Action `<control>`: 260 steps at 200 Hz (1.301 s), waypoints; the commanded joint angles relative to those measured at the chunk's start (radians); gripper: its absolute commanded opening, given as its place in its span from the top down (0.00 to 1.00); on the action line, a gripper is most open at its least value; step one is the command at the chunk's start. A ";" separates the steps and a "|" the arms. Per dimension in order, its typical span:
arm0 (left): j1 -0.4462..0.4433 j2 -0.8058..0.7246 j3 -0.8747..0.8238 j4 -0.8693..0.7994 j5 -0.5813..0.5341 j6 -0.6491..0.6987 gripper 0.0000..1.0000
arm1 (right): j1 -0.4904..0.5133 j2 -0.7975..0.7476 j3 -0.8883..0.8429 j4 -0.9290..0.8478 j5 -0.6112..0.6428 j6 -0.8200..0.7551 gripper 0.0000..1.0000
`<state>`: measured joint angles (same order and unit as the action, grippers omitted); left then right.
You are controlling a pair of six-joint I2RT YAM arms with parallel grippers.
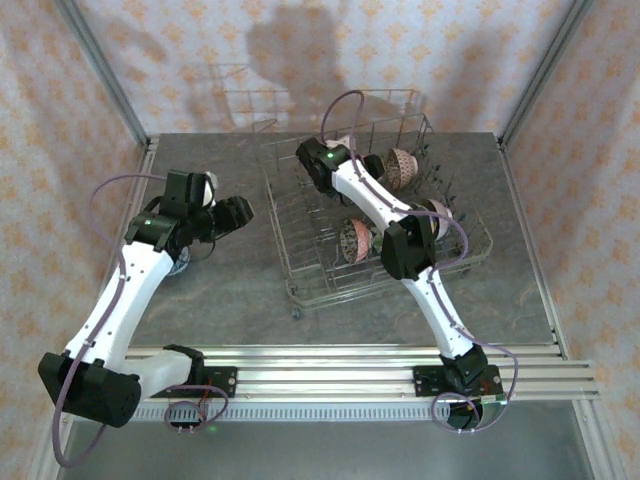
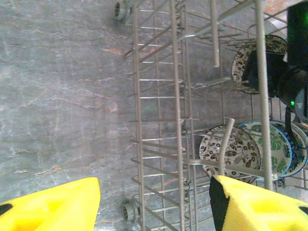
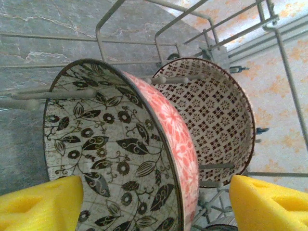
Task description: Load the bowls into the dish rack
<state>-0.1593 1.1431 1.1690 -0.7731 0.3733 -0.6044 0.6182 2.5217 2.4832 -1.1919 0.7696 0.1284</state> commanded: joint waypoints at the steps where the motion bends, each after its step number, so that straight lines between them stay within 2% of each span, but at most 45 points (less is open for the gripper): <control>1: 0.047 -0.039 -0.003 -0.071 -0.024 0.001 0.36 | -0.004 -0.130 -0.014 0.030 -0.042 -0.016 0.08; 14: 0.077 -0.050 0.000 -0.095 -0.024 0.012 0.35 | -0.004 -0.160 -0.029 0.041 -0.069 -0.024 0.00; 77: 0.234 -0.086 -0.021 -0.215 -0.058 0.079 0.32 | -0.004 -0.274 -0.096 0.052 -0.168 -0.015 0.00; 119: 0.282 -0.066 -0.071 -0.295 -0.157 0.140 0.31 | -0.006 -0.487 -0.365 0.190 -0.263 -0.013 0.00; 151: 0.334 -0.023 -0.104 -0.294 -0.176 0.161 0.30 | -0.007 -0.632 -0.553 0.244 -0.341 0.010 0.00; 199: 0.389 0.162 -0.060 -0.225 -0.191 0.191 0.30 | -0.008 -0.803 -0.797 0.329 -0.439 0.047 0.02; 260: 0.449 0.474 0.087 -0.196 -0.227 0.243 0.30 | -0.013 -0.888 -0.873 0.367 -0.522 0.041 0.05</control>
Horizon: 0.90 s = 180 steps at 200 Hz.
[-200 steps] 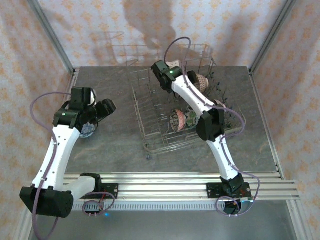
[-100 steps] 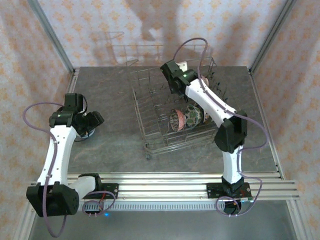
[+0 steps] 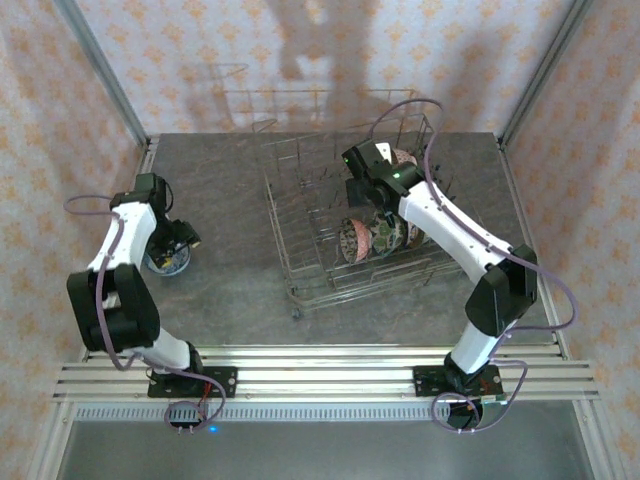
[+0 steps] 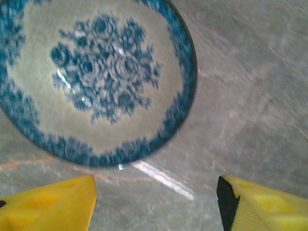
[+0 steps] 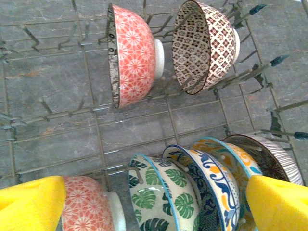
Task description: Load the bowls into the dish rack
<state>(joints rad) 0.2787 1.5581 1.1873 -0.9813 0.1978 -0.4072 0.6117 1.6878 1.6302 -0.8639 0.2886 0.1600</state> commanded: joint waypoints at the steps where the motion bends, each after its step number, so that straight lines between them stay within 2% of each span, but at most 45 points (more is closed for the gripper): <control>1: 0.011 0.063 0.072 0.013 -0.052 0.047 0.30 | -0.007 -0.055 -0.022 0.041 -0.041 0.009 0.05; 42: 0.014 0.190 0.145 0.023 -0.036 0.068 0.31 | -0.016 -0.037 -0.023 0.052 -0.084 0.006 0.09; 98: 0.015 0.264 0.163 0.029 -0.045 0.071 0.36 | -0.016 0.013 0.011 0.035 -0.114 0.007 0.12; 145: 0.014 0.298 0.158 0.036 -0.038 0.073 0.51 | -0.016 0.035 0.048 0.009 -0.112 0.013 0.14; 161: 0.014 0.301 0.150 0.045 -0.036 0.065 0.53 | -0.015 0.035 0.059 -0.001 -0.111 0.013 0.14; 180: 0.015 0.307 0.132 0.066 -0.018 0.049 0.61 | -0.016 0.028 0.059 0.006 -0.108 0.015 0.14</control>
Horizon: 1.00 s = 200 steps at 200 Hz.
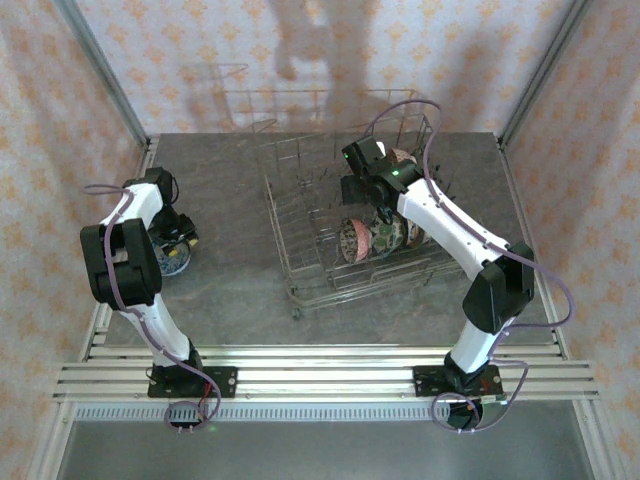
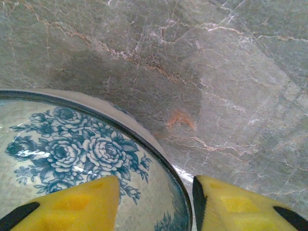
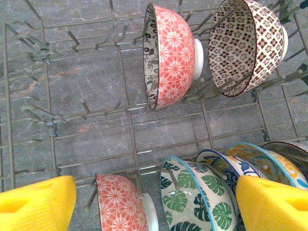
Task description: Load the bowls into the dish rack
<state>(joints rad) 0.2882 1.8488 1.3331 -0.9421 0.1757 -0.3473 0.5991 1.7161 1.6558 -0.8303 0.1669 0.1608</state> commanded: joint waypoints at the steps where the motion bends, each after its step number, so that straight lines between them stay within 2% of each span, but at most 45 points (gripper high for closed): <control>1: 0.005 0.017 -0.015 0.028 0.005 -0.012 0.62 | -0.004 -0.001 0.033 -0.027 0.015 0.015 0.14; 73: 0.004 -0.012 -0.062 0.046 0.051 -0.030 0.94 | -0.003 -0.034 0.033 -0.040 0.023 0.021 0.16; 105: 0.003 -0.110 -0.108 0.076 0.105 -0.073 0.96 | -0.001 -0.053 0.035 -0.040 -0.011 0.025 0.17; 140: -0.009 -0.289 -0.144 0.103 0.180 -0.161 1.00 | 0.020 -0.058 0.050 -0.031 -0.056 0.018 0.17; 155: -0.033 -0.368 -0.132 0.102 0.193 -0.194 1.00 | 0.038 -0.059 0.062 -0.024 -0.072 0.006 0.17; 200: -0.144 -0.604 -0.102 0.161 0.194 -0.430 1.00 | 0.121 -0.061 0.114 0.004 -0.079 -0.015 0.19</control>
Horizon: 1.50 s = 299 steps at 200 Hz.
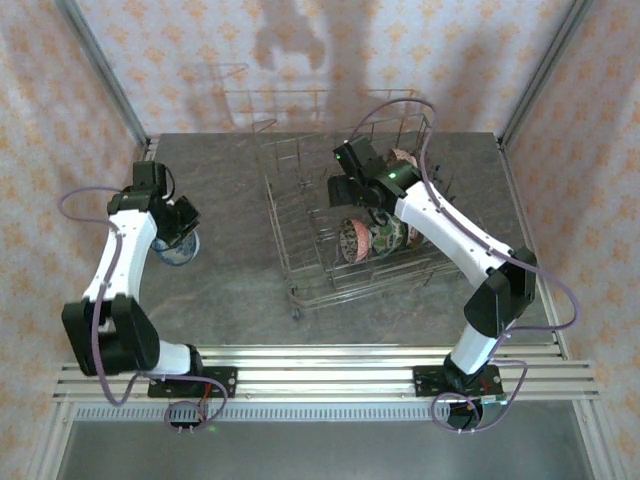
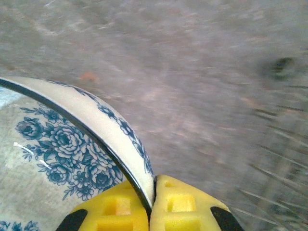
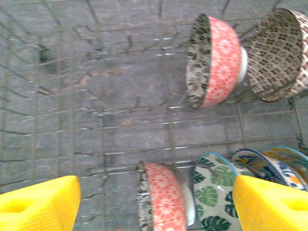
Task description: Load the bowls into the dish rack
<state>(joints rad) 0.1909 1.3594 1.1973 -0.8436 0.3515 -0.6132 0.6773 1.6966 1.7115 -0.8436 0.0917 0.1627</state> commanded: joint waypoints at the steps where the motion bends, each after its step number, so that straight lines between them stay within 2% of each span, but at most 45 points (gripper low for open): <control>1: -0.050 -0.120 0.034 0.065 0.018 -0.171 1.00 | 0.044 -0.041 0.060 0.018 -0.002 -0.017 0.19; 24: -0.110 -0.203 0.034 0.121 0.003 -0.292 1.00 | 0.102 -0.040 0.072 0.066 -0.007 -0.025 0.21; 63: -0.249 -0.243 0.087 0.165 -0.083 -0.400 1.00 | 0.214 -0.024 0.082 0.189 -0.024 -0.024 0.25; 86: -0.331 -0.231 0.127 0.200 -0.128 -0.441 1.00 | 0.279 -0.019 0.076 0.262 0.013 -0.014 0.31; 110: -0.403 -0.207 0.194 0.200 -0.183 -0.449 1.00 | 0.344 -0.044 0.008 0.378 0.048 -0.008 0.33; 149: -0.508 -0.177 0.259 0.225 -0.254 -0.468 1.00 | 0.390 -0.040 -0.015 0.452 0.095 -0.015 0.35; 184: -0.557 -0.160 0.265 0.256 -0.271 -0.489 1.00 | 0.412 -0.062 -0.088 0.574 0.137 0.000 0.39; 224: -0.581 -0.180 0.249 0.268 -0.282 -0.507 1.00 | 0.426 -0.062 -0.123 0.616 0.239 0.035 0.42; 258: -0.584 -0.196 0.224 0.282 -0.271 -0.528 1.00 | 0.440 -0.031 -0.090 0.566 0.396 0.145 0.48; 299: -0.588 -0.204 0.214 0.289 -0.267 -0.545 1.00 | 0.487 0.012 -0.078 0.622 0.547 0.122 0.51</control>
<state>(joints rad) -0.3931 1.1904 1.4113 -0.6083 0.1150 -1.1442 1.1507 1.6814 1.5967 -0.2649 0.4728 0.2619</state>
